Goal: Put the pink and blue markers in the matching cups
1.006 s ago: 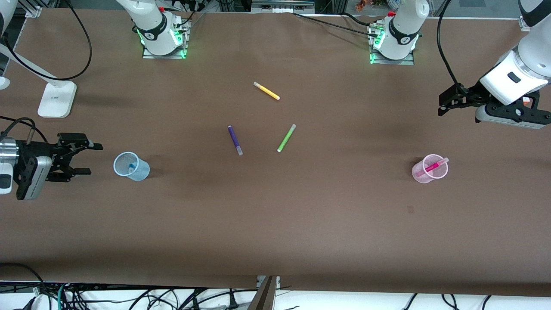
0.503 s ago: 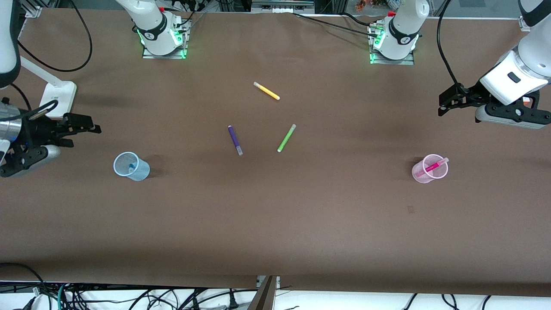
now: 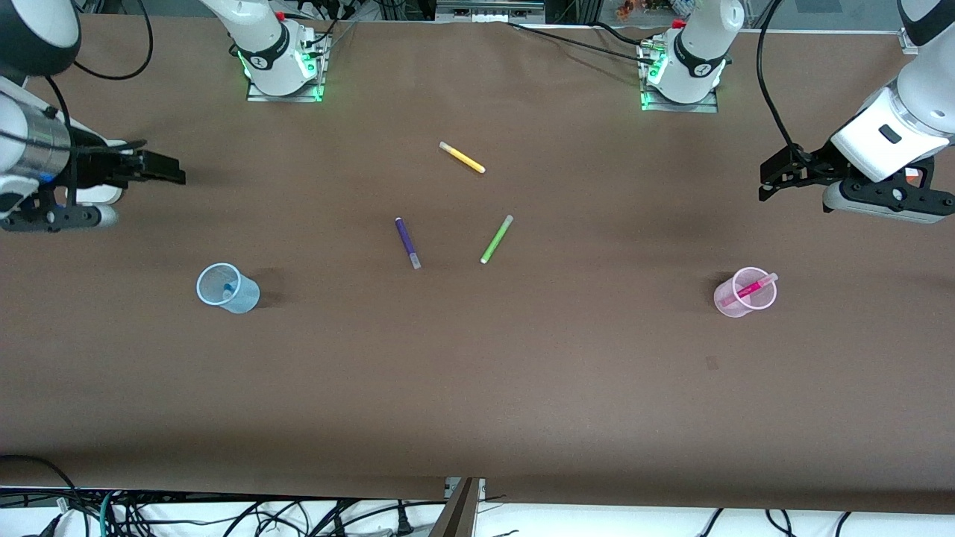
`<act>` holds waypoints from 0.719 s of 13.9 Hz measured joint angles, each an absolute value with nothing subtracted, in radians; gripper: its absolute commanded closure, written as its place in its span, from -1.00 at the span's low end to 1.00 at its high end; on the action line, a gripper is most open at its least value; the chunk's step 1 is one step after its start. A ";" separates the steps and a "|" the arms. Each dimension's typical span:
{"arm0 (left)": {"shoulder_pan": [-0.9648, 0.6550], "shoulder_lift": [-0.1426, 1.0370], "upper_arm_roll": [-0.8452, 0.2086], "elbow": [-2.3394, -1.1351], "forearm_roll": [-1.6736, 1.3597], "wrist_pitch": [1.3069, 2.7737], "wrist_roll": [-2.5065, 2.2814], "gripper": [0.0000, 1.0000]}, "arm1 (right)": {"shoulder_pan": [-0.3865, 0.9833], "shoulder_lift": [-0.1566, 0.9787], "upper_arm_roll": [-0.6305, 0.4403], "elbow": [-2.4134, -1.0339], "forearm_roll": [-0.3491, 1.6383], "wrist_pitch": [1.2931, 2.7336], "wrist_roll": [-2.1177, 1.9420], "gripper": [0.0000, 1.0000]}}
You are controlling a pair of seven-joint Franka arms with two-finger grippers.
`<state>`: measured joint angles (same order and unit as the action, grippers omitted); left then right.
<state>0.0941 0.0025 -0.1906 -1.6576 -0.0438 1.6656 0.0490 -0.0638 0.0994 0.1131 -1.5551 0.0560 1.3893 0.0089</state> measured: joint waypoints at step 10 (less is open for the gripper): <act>0.094 0.003 -0.191 -1.658 -0.044 1.666 0.049 -1.00 | -0.069 -0.025 0.006 -1.583 -0.016 1.395 -0.064 -1.00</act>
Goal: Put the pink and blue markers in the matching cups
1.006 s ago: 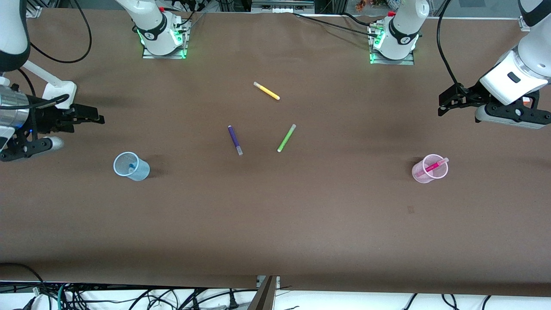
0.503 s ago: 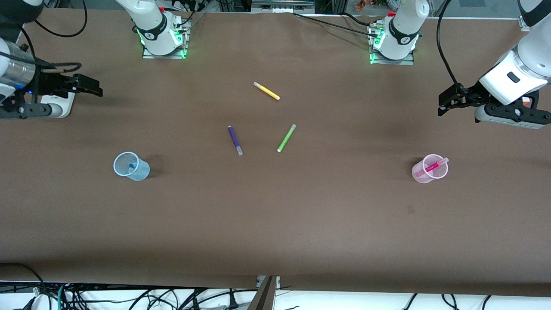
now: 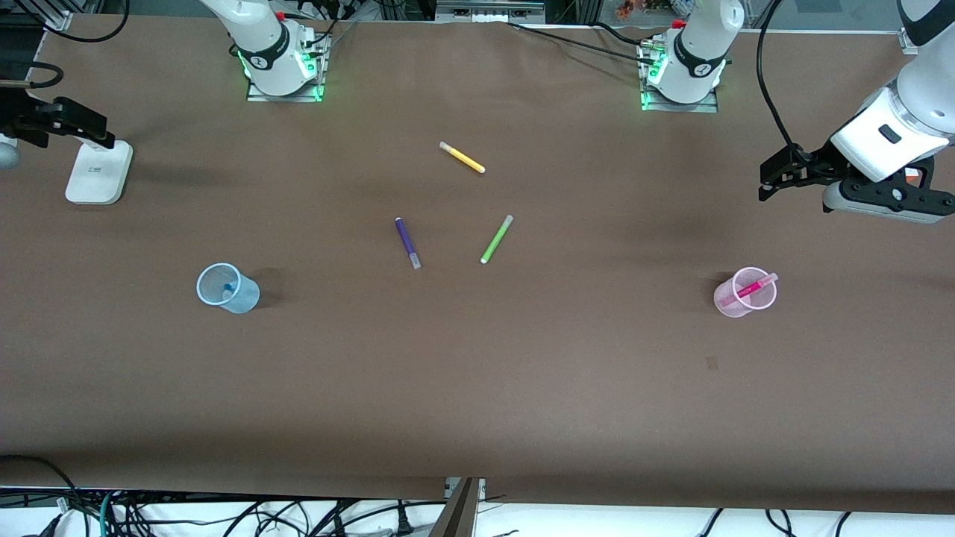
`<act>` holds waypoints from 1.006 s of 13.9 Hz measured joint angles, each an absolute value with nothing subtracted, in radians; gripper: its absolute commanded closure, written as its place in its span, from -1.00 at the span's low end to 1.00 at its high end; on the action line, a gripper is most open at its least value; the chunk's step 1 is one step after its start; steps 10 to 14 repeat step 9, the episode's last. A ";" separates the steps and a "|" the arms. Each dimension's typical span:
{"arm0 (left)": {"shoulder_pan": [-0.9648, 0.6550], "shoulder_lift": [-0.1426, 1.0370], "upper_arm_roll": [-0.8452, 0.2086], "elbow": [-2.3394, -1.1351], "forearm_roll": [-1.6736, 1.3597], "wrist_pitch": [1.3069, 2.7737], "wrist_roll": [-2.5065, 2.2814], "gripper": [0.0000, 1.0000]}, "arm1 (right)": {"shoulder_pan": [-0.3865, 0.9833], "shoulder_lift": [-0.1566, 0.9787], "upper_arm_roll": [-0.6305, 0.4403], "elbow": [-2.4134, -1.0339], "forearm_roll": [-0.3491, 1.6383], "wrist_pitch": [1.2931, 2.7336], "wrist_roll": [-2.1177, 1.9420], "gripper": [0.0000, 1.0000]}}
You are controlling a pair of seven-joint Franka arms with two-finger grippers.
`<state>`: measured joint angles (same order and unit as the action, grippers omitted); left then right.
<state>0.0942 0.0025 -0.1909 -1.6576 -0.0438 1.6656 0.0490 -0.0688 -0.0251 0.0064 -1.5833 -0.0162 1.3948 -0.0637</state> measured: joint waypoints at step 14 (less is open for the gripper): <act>0.094 0.003 -0.191 -1.658 -0.044 1.666 0.049 -1.00 | -0.066 -0.022 0.024 -1.580 -0.016 1.393 -0.062 -1.00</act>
